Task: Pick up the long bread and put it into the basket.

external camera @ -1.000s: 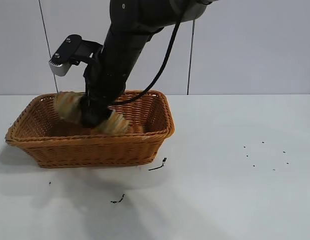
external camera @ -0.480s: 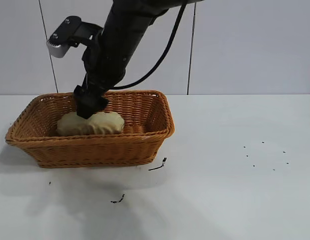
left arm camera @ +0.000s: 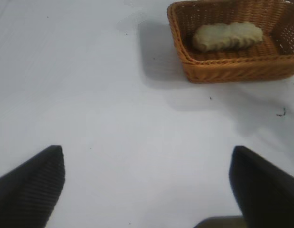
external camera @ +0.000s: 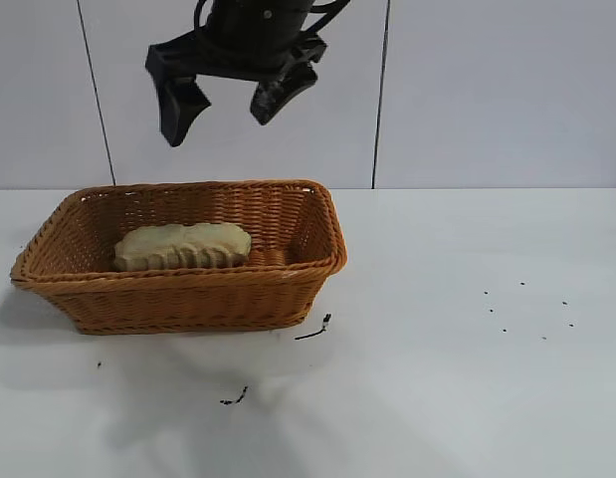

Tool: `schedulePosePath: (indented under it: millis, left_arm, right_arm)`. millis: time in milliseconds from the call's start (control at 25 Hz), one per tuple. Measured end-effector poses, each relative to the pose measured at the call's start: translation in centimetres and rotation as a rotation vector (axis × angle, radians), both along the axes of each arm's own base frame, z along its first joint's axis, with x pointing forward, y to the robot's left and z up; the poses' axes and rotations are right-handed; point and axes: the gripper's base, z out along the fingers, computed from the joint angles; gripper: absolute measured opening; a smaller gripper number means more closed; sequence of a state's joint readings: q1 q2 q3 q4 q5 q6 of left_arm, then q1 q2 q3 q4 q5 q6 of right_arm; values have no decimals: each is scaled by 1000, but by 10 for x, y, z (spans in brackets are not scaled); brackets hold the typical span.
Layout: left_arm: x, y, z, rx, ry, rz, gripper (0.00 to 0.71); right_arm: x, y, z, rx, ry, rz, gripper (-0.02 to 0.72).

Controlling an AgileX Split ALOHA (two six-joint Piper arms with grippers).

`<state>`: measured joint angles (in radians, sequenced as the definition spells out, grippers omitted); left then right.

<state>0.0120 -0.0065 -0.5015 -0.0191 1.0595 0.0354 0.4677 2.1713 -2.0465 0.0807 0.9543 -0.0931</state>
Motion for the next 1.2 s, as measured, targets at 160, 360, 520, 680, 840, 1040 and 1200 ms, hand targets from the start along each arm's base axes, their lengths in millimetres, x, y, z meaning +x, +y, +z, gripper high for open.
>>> schedulePosePath:
  millis: [160,360,520,680,840,1040,1200]
  left_arm:
    - [0,0,0,0,0,0,693]
    - [0,0,0,0,0,0,693]
    - [0,0,0,0,0,0,693]
    - [0,0,0,0,0,0,693]
    - [0,0,0,0,0,0,693]
    - [0,0,0,0,0,0,693]
    - [0,0,0,0,0,0,693]
  right_arm:
    - [23,-56,-1,-9,22,-125,689]
    - [43,-142,-3,-26,65,-302,689]
    - [45,-197,-5,-35,115,-413,689]
    - [42,-221,-7,-30,162,-454,689]
    - [37,-220,-3,-33,195,-439,689]
    - [31,-220,-1,-40,231,-435,689]
    - [21,-220,1,-44,250,-435,690]
